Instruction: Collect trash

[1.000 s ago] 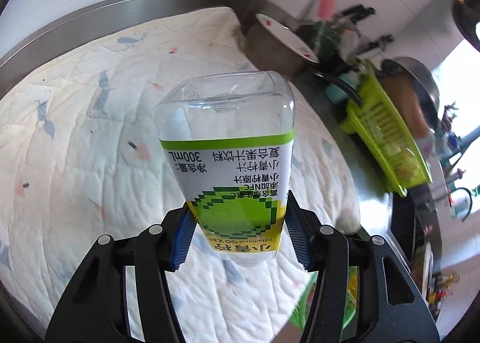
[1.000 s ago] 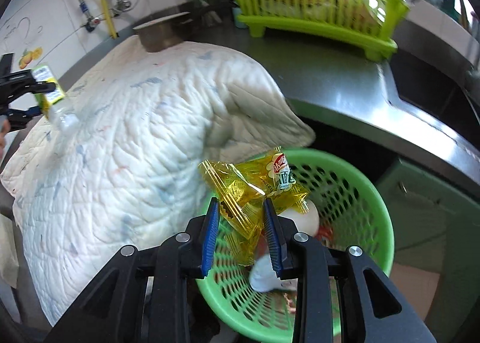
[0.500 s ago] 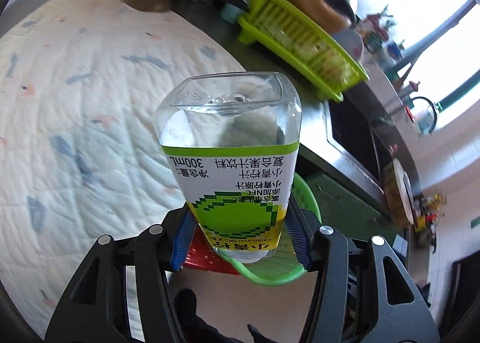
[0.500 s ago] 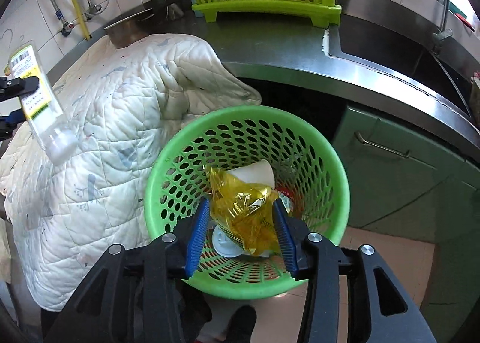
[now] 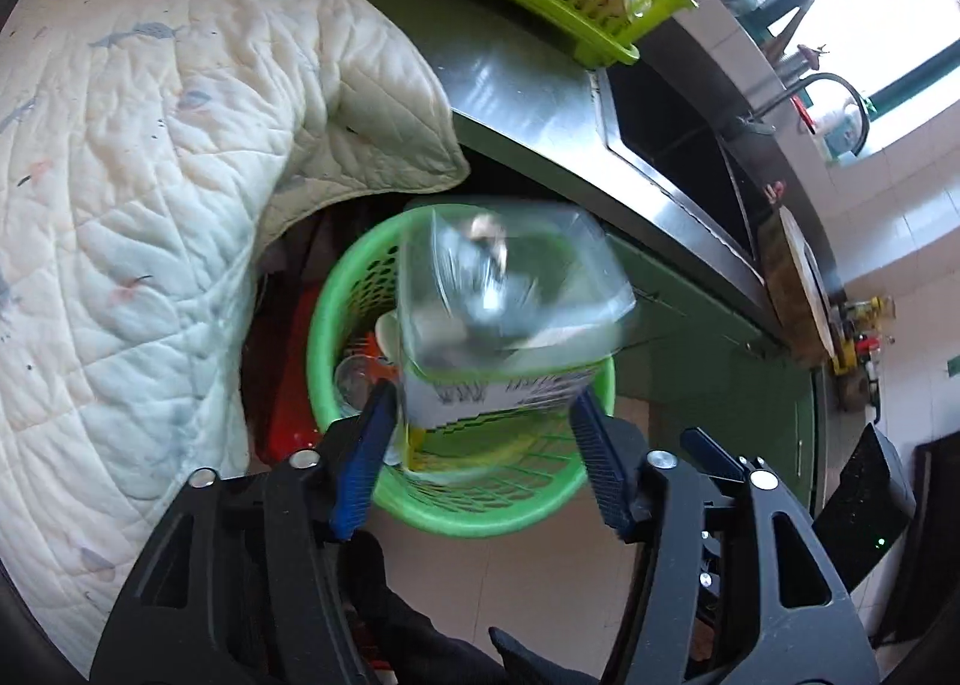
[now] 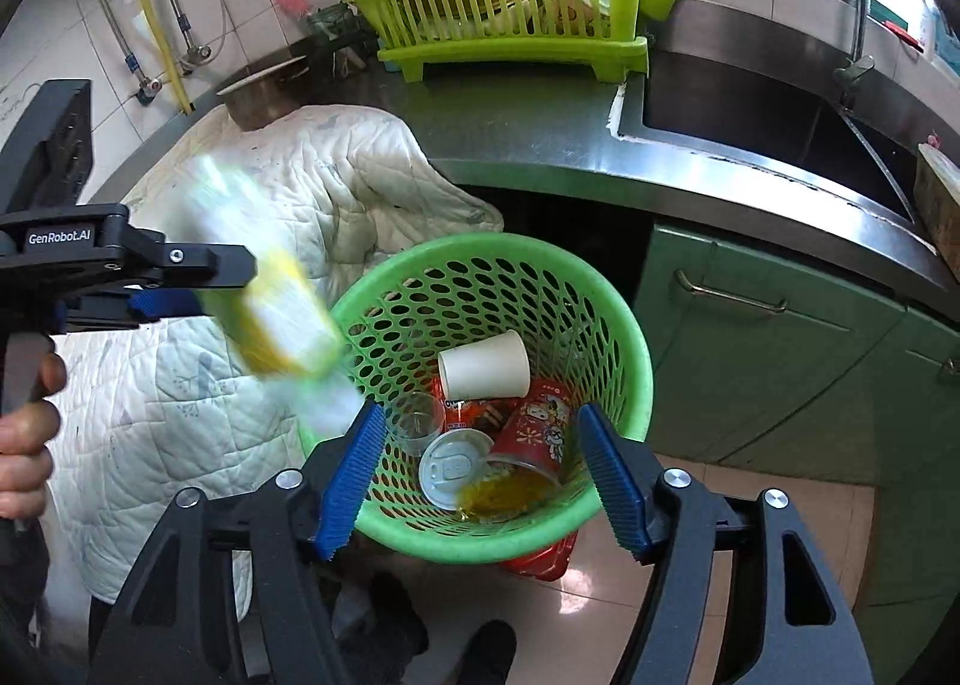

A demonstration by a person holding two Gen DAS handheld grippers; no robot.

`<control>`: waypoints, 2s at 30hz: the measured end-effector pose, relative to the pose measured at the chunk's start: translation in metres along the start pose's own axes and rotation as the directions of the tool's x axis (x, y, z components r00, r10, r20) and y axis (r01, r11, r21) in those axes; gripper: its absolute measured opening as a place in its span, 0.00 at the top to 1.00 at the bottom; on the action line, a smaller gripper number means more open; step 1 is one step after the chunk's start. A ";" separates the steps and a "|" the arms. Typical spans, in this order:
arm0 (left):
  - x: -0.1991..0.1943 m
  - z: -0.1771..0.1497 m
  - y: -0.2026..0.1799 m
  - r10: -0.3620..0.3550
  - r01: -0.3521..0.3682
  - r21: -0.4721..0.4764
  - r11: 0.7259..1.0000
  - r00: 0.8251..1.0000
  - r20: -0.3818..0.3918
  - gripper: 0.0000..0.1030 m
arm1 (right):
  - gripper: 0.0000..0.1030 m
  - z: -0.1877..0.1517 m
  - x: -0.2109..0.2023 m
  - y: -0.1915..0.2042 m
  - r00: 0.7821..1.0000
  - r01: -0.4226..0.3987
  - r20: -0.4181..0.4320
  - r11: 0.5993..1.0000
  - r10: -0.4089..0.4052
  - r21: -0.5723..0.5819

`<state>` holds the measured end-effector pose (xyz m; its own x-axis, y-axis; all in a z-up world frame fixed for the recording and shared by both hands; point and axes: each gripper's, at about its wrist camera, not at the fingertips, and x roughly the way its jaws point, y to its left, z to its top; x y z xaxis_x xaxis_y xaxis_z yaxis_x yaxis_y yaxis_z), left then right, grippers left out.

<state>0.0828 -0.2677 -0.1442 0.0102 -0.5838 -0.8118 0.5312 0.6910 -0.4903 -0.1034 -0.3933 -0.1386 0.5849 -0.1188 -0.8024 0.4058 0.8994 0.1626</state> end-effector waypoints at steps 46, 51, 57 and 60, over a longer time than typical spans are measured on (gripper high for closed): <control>-0.209 -0.054 0.092 0.556 -0.520 -0.222 0.825 0.676 0.483 0.05 | 0.16 0.085 -0.015 0.166 0.952 -0.270 0.050 0.908 0.301 -0.320; -0.234 -0.065 0.100 0.610 -0.575 -0.247 0.780 0.613 0.503 0.05 | 0.15 0.095 -0.017 0.186 0.941 -0.306 0.042 0.895 0.337 -0.325; -0.258 -0.081 0.106 0.661 -0.616 -0.288 0.733 0.544 0.516 0.05 | 0.15 0.096 -0.024 0.207 0.937 -0.310 0.043 0.879 0.348 -0.364; -0.264 -0.087 0.106 0.663 -0.617 -0.295 0.730 0.534 0.524 0.05 | 0.14 0.096 -0.026 0.213 0.933 -0.318 0.044 0.873 0.358 -0.370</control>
<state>0.0625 -0.0026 -0.0097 0.8020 -0.0768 -0.5924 0.1312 0.9901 0.0492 0.0350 -0.2386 -0.0278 0.7219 0.1929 -0.6645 -0.0917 0.9785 0.1845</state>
